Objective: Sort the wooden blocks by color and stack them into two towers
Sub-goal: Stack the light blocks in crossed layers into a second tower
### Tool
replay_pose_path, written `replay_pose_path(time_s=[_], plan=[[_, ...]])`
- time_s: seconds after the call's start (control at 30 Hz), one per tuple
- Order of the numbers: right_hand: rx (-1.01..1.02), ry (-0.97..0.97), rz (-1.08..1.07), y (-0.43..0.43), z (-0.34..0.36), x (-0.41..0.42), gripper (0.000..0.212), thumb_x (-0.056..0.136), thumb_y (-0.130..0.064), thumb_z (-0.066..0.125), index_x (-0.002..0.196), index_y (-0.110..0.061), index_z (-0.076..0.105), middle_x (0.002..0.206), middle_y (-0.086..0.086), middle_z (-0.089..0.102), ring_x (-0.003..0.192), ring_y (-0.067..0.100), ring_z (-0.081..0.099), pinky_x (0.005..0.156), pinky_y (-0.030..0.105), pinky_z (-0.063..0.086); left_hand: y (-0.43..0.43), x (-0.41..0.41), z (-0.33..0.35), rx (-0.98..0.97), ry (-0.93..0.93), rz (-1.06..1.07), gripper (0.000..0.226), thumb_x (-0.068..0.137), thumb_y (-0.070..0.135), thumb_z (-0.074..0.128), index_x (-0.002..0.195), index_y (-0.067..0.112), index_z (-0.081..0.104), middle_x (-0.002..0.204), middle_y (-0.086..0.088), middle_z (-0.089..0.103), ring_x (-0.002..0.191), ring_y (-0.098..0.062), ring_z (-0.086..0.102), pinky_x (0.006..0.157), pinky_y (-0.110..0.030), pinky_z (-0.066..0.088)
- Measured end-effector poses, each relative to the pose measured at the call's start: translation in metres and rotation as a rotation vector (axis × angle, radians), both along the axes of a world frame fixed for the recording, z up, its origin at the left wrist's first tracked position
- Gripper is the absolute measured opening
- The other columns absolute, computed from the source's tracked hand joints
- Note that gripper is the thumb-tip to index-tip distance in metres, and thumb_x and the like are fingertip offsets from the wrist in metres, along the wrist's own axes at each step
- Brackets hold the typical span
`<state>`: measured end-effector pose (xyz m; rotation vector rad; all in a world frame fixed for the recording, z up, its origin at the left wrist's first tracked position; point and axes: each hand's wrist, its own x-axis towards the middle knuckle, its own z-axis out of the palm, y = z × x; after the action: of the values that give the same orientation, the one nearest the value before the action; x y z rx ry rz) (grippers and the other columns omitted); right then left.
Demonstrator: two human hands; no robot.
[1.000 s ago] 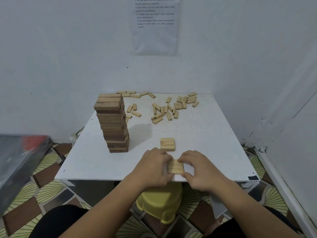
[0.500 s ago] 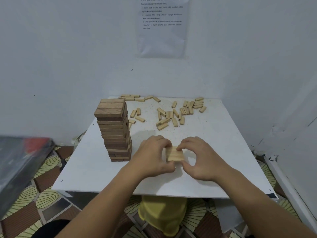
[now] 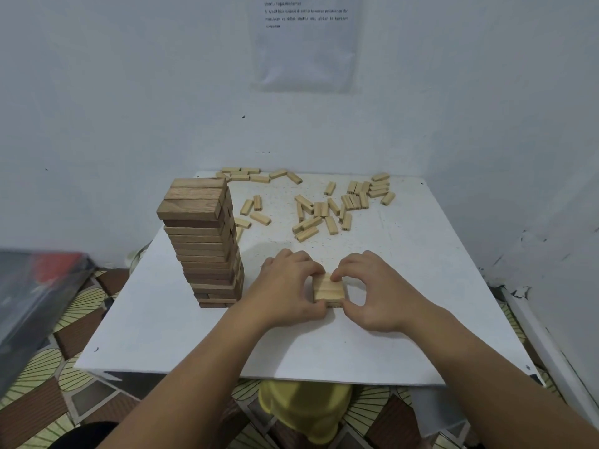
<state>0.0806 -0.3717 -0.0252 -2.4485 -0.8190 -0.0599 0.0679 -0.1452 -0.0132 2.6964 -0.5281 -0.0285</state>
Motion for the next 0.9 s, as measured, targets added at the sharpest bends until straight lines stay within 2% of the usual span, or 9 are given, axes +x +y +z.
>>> replay_pose_path(time_s=[0.53, 0.7, 0.77, 0.9], plan=[[0.007, 0.031, -0.012, 0.0002, -0.0005, -0.0041, 0.039, 0.08, -0.041, 0.065, 0.118, -0.031, 0.063, 0.114, -0.022, 0.053, 0.105, 0.006, 0.048, 0.091, 0.032, 0.049, 0.0004, -0.0004, -0.0001, 0.044, 0.007, -0.024, 0.064, 0.082, 0.06, 0.065, 0.138, 0.031, 0.056, 0.13, 0.013, 0.053, 0.122, -0.015, 0.041, 0.105, -0.046, 0.038], [0.014, 0.034, -0.009, 0.0011, -0.0003, -0.004, 0.039, 0.081, -0.042, 0.065, 0.118, -0.033, 0.061, 0.116, -0.021, 0.052, 0.109, 0.007, 0.049, 0.093, 0.033, 0.049, -0.002, 0.0005, 0.0, 0.064, 0.021, -0.031, 0.077, 0.084, 0.076, 0.057, 0.145, 0.03, 0.049, 0.138, 0.012, 0.052, 0.127, -0.017, 0.039, 0.106, -0.046, 0.036], [0.033, 0.03, -0.014, 0.0017, 0.0009, -0.0043, 0.044, 0.081, -0.042, 0.07, 0.122, -0.033, 0.059, 0.121, -0.02, 0.05, 0.114, 0.008, 0.048, 0.096, 0.031, 0.047, -0.0038, 0.0014, 0.0006, 0.091, 0.013, -0.033, 0.079, 0.085, 0.074, 0.059, 0.148, 0.028, 0.048, 0.14, 0.009, 0.052, 0.128, -0.018, 0.039, 0.106, -0.046, 0.035], [0.021, 0.061, -0.073, 0.0026, 0.0014, -0.0033, 0.069, 0.082, -0.047, 0.075, 0.143, -0.028, 0.05, 0.142, -0.014, 0.048, 0.132, 0.009, 0.04, 0.109, 0.031, 0.039, -0.0054, 0.0042, 0.0035, 0.139, 0.006, -0.029, 0.074, 0.084, 0.07, 0.064, 0.144, 0.027, 0.053, 0.136, 0.007, 0.054, 0.124, -0.02, 0.041, 0.103, -0.044, 0.036]])
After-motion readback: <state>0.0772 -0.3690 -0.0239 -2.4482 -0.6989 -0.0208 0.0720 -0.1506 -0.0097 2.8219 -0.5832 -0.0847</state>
